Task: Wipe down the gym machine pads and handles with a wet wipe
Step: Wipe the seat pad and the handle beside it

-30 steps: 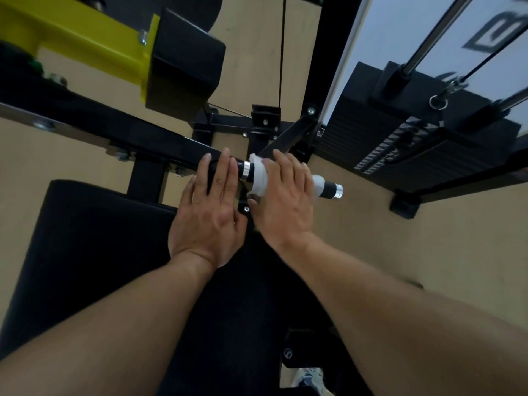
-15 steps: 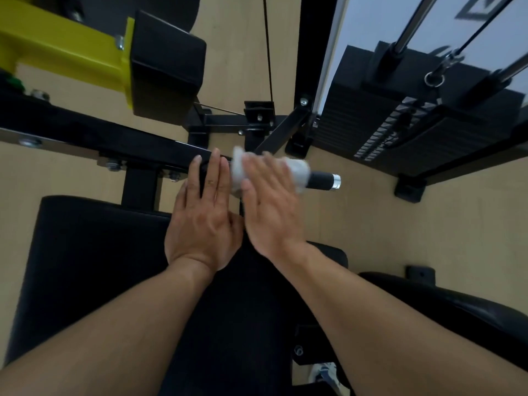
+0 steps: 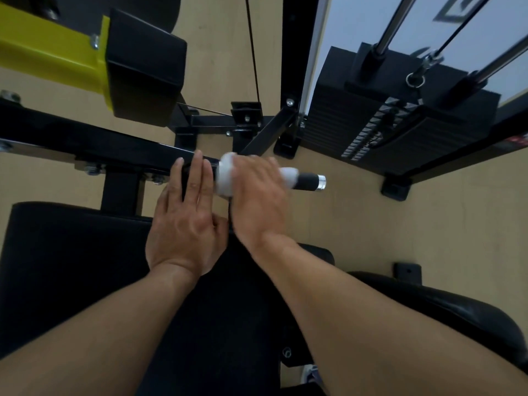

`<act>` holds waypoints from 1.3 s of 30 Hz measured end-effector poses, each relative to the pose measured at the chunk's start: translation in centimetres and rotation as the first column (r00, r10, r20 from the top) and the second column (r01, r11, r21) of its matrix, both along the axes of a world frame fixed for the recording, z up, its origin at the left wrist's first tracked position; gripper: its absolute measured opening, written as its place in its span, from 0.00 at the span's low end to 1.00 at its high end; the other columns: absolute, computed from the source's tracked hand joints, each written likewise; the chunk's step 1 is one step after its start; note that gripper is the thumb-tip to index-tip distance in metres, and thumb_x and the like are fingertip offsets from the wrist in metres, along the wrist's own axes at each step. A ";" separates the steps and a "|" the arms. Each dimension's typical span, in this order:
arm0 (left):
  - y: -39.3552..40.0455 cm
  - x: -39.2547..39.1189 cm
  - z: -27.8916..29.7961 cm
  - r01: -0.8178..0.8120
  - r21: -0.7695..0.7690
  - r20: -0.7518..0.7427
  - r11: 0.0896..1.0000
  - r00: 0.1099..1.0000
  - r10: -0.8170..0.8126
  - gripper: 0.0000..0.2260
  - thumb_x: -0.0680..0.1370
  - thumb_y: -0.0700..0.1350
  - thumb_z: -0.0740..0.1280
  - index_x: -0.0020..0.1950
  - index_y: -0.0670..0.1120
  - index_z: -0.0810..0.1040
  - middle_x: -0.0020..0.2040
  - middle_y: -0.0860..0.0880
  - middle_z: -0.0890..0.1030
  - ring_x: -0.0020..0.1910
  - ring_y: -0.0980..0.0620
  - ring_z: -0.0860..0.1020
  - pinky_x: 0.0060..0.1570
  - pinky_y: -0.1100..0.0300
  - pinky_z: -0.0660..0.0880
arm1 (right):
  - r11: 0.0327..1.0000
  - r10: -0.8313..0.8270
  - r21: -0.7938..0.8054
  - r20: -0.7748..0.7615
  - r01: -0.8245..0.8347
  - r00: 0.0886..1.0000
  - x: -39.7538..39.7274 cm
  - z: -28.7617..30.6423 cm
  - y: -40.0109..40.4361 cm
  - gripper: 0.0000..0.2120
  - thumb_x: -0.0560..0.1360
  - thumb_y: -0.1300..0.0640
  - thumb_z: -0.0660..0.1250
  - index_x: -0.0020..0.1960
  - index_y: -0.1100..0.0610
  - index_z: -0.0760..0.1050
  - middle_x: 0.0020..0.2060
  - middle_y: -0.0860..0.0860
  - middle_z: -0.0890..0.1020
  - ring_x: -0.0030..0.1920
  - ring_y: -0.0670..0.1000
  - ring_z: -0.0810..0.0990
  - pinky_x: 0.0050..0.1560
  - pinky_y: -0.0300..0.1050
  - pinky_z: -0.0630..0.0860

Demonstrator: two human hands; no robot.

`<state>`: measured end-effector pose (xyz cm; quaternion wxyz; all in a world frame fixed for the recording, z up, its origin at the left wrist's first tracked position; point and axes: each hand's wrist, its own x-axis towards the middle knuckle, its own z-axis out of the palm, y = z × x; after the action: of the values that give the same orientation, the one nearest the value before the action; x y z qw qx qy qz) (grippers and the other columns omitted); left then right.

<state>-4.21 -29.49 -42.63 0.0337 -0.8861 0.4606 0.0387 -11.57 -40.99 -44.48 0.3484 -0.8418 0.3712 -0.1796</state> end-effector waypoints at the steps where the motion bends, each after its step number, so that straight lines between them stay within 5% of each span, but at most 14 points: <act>1: 0.1 0.0 0.0 0.008 0.007 0.010 1.000 1.000 -0.008 0.41 0.80 0.54 0.62 0.83 0.42 0.41 0.83 0.45 0.41 0.83 0.42 0.45 0.77 0.43 0.62 | 0.997 0.077 -0.012 0.044 -0.076 0.996 1.0 0.2 0.7 0.22 0.81 0.50 0.54 0.69 0.56 0.77 0.65 0.51 0.81 0.70 0.51 0.74 0.79 0.54 0.59; 4: 0.0 0.1 -0.1 0.005 0.004 0.006 1.000 1.000 -0.005 0.38 0.80 0.54 0.59 0.83 0.42 0.43 0.83 0.44 0.42 0.83 0.42 0.46 0.77 0.43 0.61 | 0.990 0.136 -0.059 0.082 -0.131 0.987 0.7 -1.0 -0.4 0.17 0.81 0.54 0.62 0.67 0.55 0.78 0.62 0.50 0.83 0.66 0.52 0.78 0.72 0.56 0.67; 9: -0.3 0.1 0.0 -0.011 0.005 0.010 1.000 1.000 0.011 0.35 0.80 0.50 0.56 0.83 0.42 0.45 0.84 0.44 0.45 0.82 0.41 0.48 0.76 0.42 0.63 | 0.998 -0.015 -0.056 -0.174 0.006 0.985 -4.8 -2.2 -5.2 0.23 0.84 0.44 0.45 0.51 0.50 0.76 0.45 0.45 0.77 0.53 0.51 0.77 0.61 0.43 0.63; 13: -0.2 0.0 0.3 -0.004 0.008 -0.001 1.000 1.000 0.004 0.35 0.79 0.50 0.54 0.83 0.42 0.43 0.84 0.43 0.45 0.82 0.40 0.48 0.76 0.43 0.63 | 0.997 0.004 -0.068 -0.318 -0.027 0.948 -2.2 -1.0 -5.9 0.17 0.87 0.49 0.48 0.44 0.47 0.70 0.38 0.44 0.75 0.42 0.48 0.75 0.54 0.44 0.66; 18: -0.1 0.0 0.3 -0.001 0.001 -0.008 1.000 1.000 0.001 0.37 0.79 0.52 0.56 0.83 0.43 0.41 0.84 0.45 0.43 0.83 0.42 0.46 0.77 0.44 0.62 | 0.941 0.212 -0.224 -0.186 -0.252 0.959 2.7 0.6 -2.1 0.07 0.83 0.53 0.63 0.48 0.52 0.77 0.40 0.48 0.82 0.41 0.51 0.80 0.52 0.52 0.77; 23: -0.2 0.0 0.3 0.011 -0.009 -0.018 1.000 1.000 -0.012 0.37 0.79 0.50 0.58 0.83 0.43 0.42 0.84 0.44 0.44 0.83 0.41 0.47 0.77 0.43 0.61 | 0.910 0.328 -0.211 -0.158 -0.356 0.931 -1.6 -1.6 -5.0 0.20 0.87 0.47 0.50 0.64 0.55 0.76 0.51 0.50 0.83 0.51 0.52 0.81 0.56 0.51 0.74; 27: -0.2 0.1 0.3 0.007 -0.010 -0.024 1.000 1.000 -0.007 0.36 0.79 0.50 0.53 0.83 0.42 0.42 0.84 0.44 0.43 0.83 0.41 0.46 0.78 0.43 0.60 | 0.841 0.459 -0.155 -0.303 -0.519 0.835 -4.7 -2.0 -8.8 0.22 0.86 0.45 0.49 0.68 0.57 0.72 0.56 0.53 0.81 0.55 0.53 0.81 0.58 0.51 0.75; 39: -0.2 0.1 0.2 0.009 -0.015 -0.035 1.000 0.999 -0.009 0.36 0.79 0.51 0.54 0.82 0.44 0.41 0.84 0.45 0.43 0.83 0.41 0.46 0.78 0.43 0.60 | 0.802 0.558 -0.098 -0.230 -0.589 0.797 0.9 0.2 -6.5 0.25 0.80 0.34 0.53 0.62 0.52 0.72 0.46 0.44 0.78 0.40 0.45 0.78 0.40 0.43 0.73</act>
<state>-4.07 -29.68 -42.39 0.0192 -0.8835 0.4653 0.0507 -10.70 -47.54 -44.28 0.2787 -0.9535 0.1133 -0.0143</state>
